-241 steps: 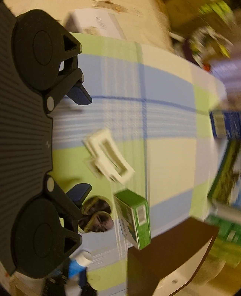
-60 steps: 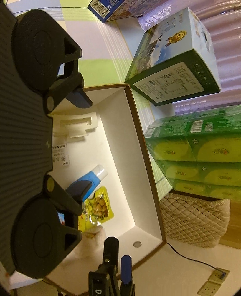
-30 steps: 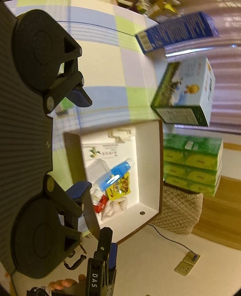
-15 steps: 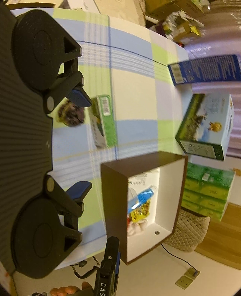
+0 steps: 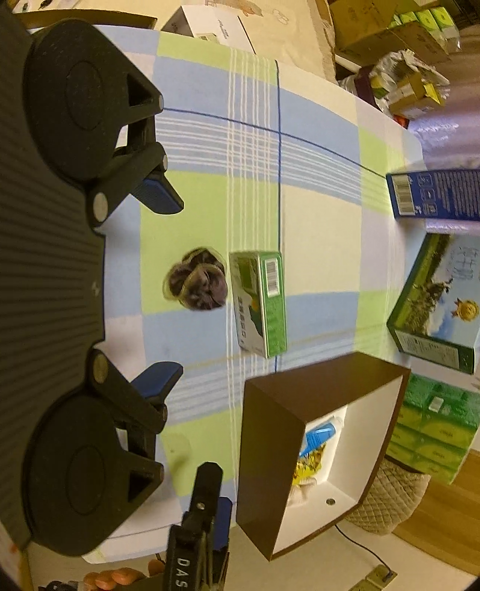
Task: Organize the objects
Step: 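Move both tools back to the green box and dark scrunchie on the table, then grasp the dark scrunchie with the left tool while the right tool grasps the green box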
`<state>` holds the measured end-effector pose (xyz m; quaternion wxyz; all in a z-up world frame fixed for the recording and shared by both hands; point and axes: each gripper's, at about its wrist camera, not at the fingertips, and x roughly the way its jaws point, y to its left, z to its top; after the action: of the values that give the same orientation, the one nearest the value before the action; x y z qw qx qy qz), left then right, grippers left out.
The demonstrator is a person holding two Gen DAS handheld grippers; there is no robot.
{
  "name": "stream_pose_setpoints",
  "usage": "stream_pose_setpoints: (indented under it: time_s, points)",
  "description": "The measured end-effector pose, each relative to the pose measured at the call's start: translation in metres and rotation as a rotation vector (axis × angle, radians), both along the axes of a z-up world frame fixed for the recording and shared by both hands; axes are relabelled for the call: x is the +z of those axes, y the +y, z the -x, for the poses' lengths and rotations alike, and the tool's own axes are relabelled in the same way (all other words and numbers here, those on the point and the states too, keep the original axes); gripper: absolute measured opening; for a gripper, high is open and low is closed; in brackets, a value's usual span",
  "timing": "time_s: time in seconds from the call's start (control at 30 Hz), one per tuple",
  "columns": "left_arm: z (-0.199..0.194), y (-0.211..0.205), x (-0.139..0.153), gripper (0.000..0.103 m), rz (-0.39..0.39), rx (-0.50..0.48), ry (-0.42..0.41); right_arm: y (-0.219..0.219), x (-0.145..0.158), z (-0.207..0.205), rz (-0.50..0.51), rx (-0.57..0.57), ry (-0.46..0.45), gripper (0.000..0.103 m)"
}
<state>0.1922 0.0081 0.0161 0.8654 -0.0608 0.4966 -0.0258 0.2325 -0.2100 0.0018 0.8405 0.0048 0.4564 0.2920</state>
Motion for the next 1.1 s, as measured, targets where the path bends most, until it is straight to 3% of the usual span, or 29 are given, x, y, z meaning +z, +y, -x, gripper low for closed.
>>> stream_pose_setpoints:
  time_s: [0.4, 0.7, 1.1]
  points:
    - [-0.006, 0.011, -0.024, 0.084, -0.014, 0.016, 0.009, 0.024, -0.027, 0.002, 0.058, 0.009, 0.02, 0.082]
    - [-0.032, 0.0, -0.063, 0.084, -0.013, 0.003, 0.029, 0.014, -0.039, -0.015, 0.073, -0.044, 0.048, 0.082]
    - [-0.072, -0.012, -0.108, 0.082, -0.069, 0.004, 0.068, -0.001, -0.045, -0.033, 0.076, -0.096, 0.077, 0.082]
